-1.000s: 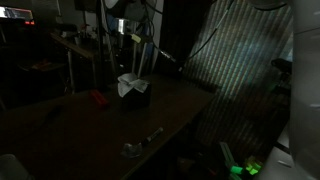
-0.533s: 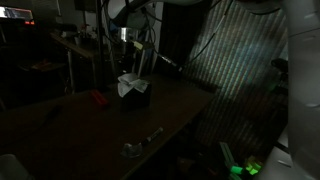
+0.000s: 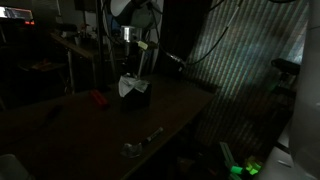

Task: Shove the cloth into the black box

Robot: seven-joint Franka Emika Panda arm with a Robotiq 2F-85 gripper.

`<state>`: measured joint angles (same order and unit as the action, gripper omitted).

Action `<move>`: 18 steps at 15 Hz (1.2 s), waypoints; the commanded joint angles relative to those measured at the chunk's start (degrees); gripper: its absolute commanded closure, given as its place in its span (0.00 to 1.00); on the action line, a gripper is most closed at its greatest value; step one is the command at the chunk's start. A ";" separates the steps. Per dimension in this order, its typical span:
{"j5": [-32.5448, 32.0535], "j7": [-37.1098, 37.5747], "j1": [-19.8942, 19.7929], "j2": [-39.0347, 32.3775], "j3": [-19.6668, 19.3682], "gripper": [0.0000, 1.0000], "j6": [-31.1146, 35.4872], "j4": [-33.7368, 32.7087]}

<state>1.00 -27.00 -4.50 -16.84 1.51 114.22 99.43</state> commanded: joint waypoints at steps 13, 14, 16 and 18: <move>-3.34 4.90 1.01 2.55 -1.12 1.00 6.54 7.30; -4.50 5.51 1.30 2.11 -1.17 1.00 7.11 6.91; -6.86 6.60 2.05 0.62 -1.02 1.00 7.78 5.56; -8.53 7.48 2.78 -1.02 -0.77 1.00 7.74 4.57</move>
<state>-4.58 -21.75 -3.17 -15.44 0.83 121.19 105.87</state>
